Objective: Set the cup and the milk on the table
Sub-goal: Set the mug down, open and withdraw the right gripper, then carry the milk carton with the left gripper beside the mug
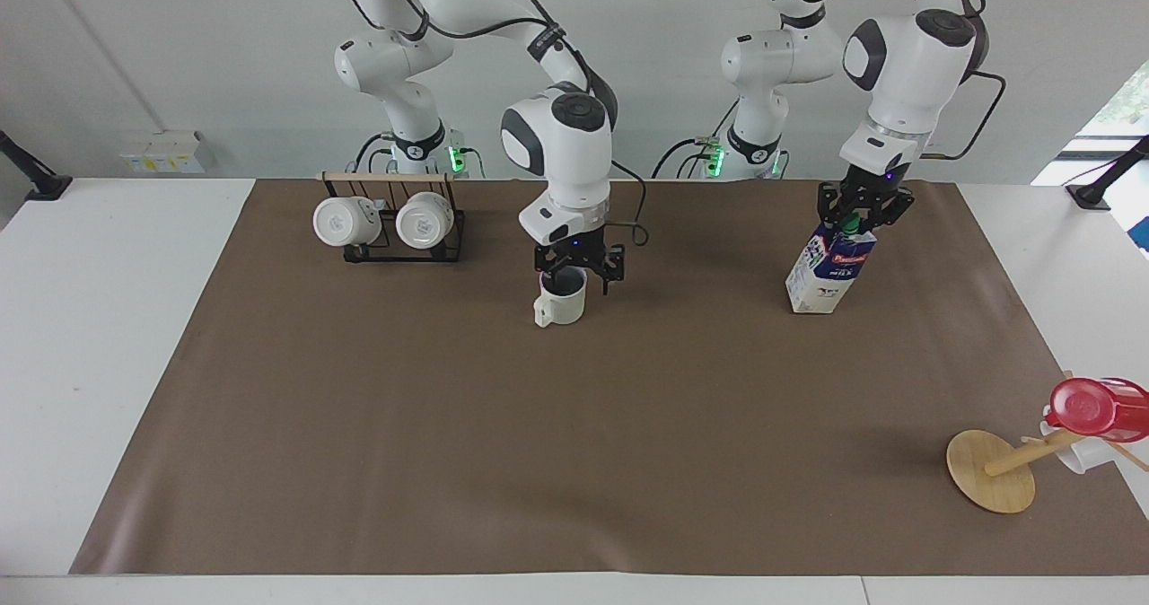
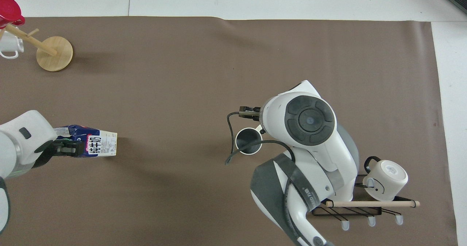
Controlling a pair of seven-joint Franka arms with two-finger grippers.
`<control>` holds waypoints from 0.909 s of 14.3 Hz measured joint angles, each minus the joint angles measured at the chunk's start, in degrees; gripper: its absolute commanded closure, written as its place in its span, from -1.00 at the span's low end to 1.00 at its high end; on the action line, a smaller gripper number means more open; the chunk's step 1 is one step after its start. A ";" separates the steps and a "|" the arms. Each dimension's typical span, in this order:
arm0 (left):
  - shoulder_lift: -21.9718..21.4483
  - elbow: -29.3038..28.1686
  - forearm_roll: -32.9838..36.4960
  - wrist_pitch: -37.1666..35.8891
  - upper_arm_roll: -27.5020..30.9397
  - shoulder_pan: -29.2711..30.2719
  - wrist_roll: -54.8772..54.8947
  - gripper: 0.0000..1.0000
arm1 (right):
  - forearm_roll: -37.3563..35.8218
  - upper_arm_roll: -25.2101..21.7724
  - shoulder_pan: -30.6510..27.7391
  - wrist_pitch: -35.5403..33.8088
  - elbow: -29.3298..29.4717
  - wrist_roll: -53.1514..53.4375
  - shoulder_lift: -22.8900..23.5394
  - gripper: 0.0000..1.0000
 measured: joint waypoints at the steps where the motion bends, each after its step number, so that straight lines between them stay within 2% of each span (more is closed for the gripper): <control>1: 0.01 1.44 0.00 -1.79 -1.34 -0.04 -2.29 -0.08 | 0.00 -0.06 -1.32 -1.65 0.47 -1.72 -1.06 -1.00; 5: 0.50 6.57 0.00 -6.89 -8.45 -0.25 -13.02 -0.08 | -0.02 -0.40 -7.64 -6.03 1.80 -9.76 -4.62 -1.00; 8: 1.71 8.96 0.00 -7.83 -12.44 -0.54 -18.96 -0.08 | -0.01 -0.57 -11.45 -10.93 3.50 -15.38 -7.44 -1.00; 13: 3.35 10.56 -2.44 -7.66 -14.22 -0.69 -20.29 -0.05 | -0.01 -0.71 -16.97 -20.82 9.09 -21.45 -9.54 -1.00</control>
